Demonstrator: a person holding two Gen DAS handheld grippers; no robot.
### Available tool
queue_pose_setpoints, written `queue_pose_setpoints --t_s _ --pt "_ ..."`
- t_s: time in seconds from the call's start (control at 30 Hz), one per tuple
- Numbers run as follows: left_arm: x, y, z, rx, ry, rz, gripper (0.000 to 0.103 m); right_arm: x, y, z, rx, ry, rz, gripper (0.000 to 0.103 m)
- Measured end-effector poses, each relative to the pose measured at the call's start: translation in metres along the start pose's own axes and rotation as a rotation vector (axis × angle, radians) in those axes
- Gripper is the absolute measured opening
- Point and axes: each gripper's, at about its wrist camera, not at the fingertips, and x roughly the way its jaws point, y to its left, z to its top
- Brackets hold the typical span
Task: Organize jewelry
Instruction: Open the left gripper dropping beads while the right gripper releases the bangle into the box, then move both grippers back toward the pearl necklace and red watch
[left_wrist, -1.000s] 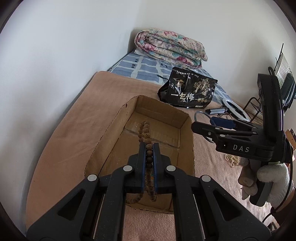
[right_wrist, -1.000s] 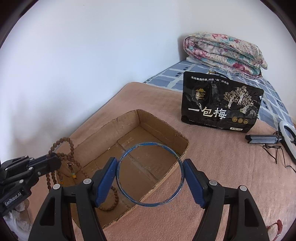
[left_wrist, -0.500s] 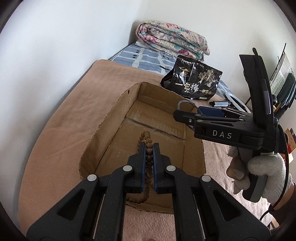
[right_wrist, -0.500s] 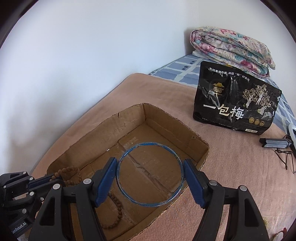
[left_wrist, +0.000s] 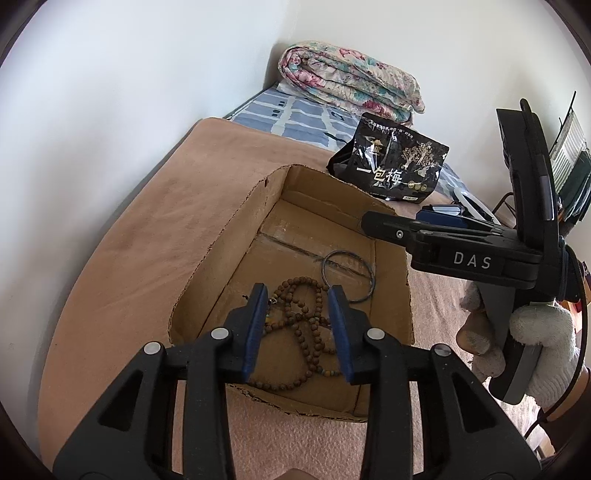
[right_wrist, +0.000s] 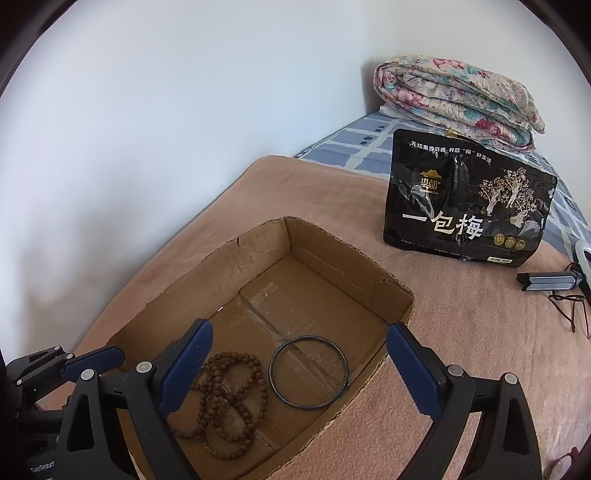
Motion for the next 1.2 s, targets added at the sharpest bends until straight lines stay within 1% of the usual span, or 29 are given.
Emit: queue_pose_setpoints --t_s 0.3,0.6,0.73,0.87,1.2 --pt "-0.014 -0.011 -0.002 0.021 -0.015 0.013 0.034 -0.023 -0.003 -0.002 0.002 -0.022 -0.012 0.096" --pt "-0.03 -0.035 -0.009 0.036 -0.032 -0.004 0.034 -0.067 -0.021 -0.013 0.016 -0.06 -0.033 0.096" --pt "-0.032 -0.053 -0.012 0.056 -0.034 -0.023 0.034 -0.09 -0.037 -0.024 0.013 -0.076 -0.065 0.096" --pt "-0.034 -0.075 -0.015 0.082 -0.029 -0.058 0.034 -0.114 -0.058 -0.042 0.007 -0.089 -0.118 0.098" --pt "-0.018 -0.135 -0.029 0.125 0.012 -0.156 0.034 -0.174 -0.127 -0.089 0.064 -0.1 -0.228 0.098"
